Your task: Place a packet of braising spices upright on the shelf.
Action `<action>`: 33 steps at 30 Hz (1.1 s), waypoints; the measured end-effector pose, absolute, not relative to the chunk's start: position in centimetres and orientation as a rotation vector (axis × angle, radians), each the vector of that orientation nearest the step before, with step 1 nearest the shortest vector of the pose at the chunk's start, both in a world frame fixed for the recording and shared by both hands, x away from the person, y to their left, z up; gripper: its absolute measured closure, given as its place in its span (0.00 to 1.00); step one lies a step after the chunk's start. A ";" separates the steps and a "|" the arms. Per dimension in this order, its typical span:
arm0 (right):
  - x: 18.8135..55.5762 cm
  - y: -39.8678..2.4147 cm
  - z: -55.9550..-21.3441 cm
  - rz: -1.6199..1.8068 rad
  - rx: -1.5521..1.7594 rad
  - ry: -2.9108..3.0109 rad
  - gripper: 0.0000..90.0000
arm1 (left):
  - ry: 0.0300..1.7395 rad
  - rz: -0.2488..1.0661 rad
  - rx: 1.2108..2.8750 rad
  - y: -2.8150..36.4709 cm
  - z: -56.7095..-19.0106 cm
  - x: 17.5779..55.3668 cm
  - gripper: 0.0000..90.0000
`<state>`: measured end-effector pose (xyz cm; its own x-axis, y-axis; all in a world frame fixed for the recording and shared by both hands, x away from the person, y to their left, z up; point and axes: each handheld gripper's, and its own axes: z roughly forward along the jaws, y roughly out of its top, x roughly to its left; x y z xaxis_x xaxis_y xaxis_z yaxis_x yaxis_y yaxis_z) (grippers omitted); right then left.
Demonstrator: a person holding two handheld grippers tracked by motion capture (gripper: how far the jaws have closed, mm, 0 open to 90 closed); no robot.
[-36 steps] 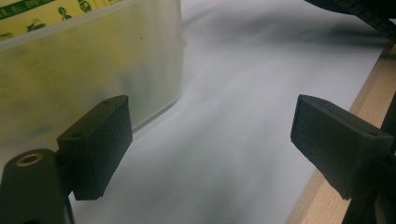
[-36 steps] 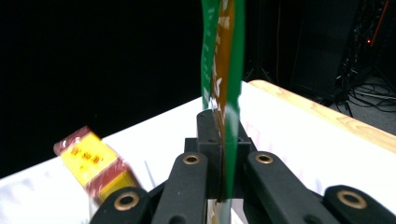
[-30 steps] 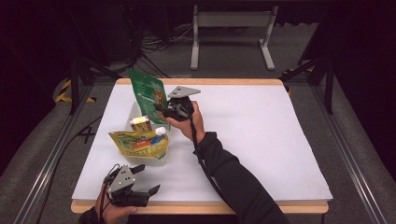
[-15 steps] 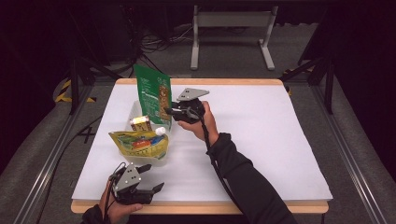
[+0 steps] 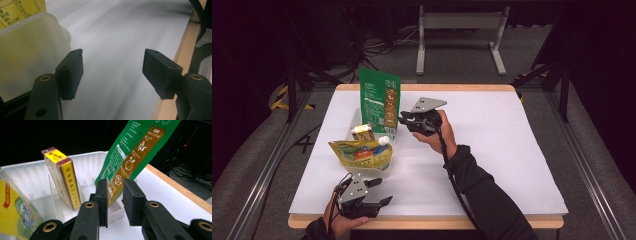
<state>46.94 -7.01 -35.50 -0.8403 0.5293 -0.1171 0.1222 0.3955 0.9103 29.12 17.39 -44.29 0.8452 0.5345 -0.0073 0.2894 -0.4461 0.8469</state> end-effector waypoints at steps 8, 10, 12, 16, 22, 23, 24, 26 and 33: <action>46.9 -7.8 -35.0 1.420 0.571 2.271 0.83 | 0.592 0.318 2.055 17.2 -44.1 29.3 0.41; 46.7 -7.9 -35.2 1.405 0.565 2.273 0.83 | 0.582 0.318 2.059 17.1 -44.1 29.4 0.46; 46.5 -8.1 -35.2 1.403 0.566 2.277 0.83 | 0.572 0.318 2.064 16.8 -44.1 29.4 0.47; 46.2 -8.9 -35.2 1.366 0.556 2.281 0.83 | 0.560 0.322 2.070 16.6 -44.0 29.4 0.50; 45.6 -10.3 -35.2 1.334 0.565 2.274 0.82 | 0.550 0.325 2.072 16.6 -44.0 29.7 0.49; 45.5 -10.5 -35.1 1.327 0.567 2.275 0.81 | 0.552 0.326 2.071 16.5 -43.9 29.7 0.49; 45.4 -10.8 -35.1 1.320 0.569 2.270 0.81 | 0.550 0.323 2.071 16.5 -43.9 29.7 0.49; 45.2 -11.3 -35.1 1.313 0.574 2.266 0.81 | 0.541 0.328 2.076 16.4 -44.0 29.6 0.48; 44.8 -13.0 -34.9 1.245 0.597 2.264 0.72 | 0.544 0.341 2.085 16.5 -44.0 29.7 0.47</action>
